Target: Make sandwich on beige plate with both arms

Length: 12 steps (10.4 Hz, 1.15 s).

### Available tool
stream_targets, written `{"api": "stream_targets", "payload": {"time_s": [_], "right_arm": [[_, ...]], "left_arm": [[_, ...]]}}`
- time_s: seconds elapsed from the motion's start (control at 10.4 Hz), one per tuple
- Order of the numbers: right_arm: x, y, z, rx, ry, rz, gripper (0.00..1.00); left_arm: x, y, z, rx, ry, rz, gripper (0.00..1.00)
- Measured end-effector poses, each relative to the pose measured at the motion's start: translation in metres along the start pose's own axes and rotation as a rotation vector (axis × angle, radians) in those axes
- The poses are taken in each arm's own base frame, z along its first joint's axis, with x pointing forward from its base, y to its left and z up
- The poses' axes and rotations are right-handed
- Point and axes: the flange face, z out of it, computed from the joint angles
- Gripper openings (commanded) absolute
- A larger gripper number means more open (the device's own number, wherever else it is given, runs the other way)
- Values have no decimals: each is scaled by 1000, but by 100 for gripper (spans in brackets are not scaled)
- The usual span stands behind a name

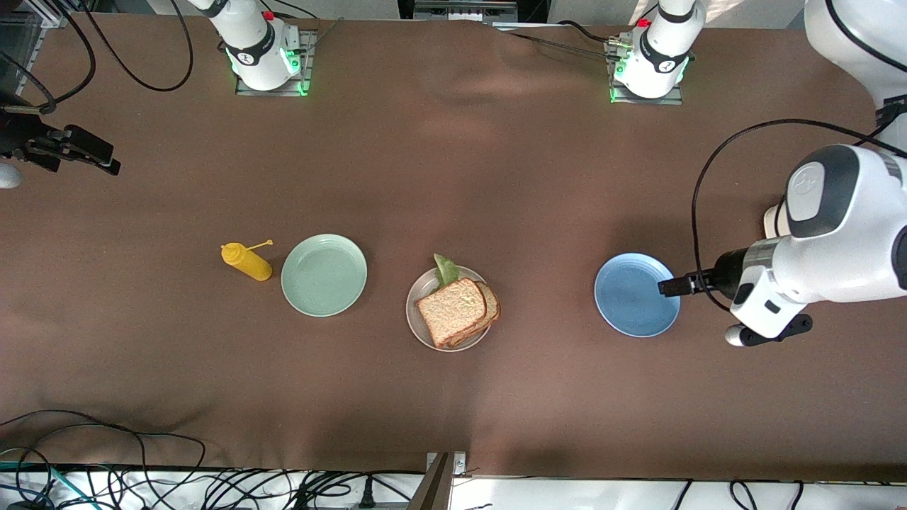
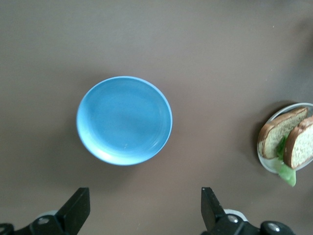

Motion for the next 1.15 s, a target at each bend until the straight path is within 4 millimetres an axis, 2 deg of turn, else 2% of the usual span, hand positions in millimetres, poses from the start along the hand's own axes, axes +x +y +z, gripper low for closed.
{"api": "stream_targets", "payload": {"time_s": [0.19, 0.38, 0.58, 0.77, 0.87, 1.15], "right_arm": [[0, 0, 0, 0, 0, 0, 100], [0, 0, 0, 0, 0, 0, 100], [0, 0, 0, 0, 0, 0, 100], [0, 0, -1, 0, 0, -1, 100], [0, -1, -1, 0, 0, -1, 100], [0, -1, 0, 0, 0, -2, 100]], "left_arm": [[-19, -14, -32, 29, 10, 35, 100], [-42, -44, -57, 62, 26, 116, 100], [-79, -62, -76, 89, 35, 140, 100], [-111, -69, -90, 121, 33, 147, 100], [-117, -70, -92, 121, 34, 146, 100], [-116, -76, -91, 121, 30, 134, 100]]}}
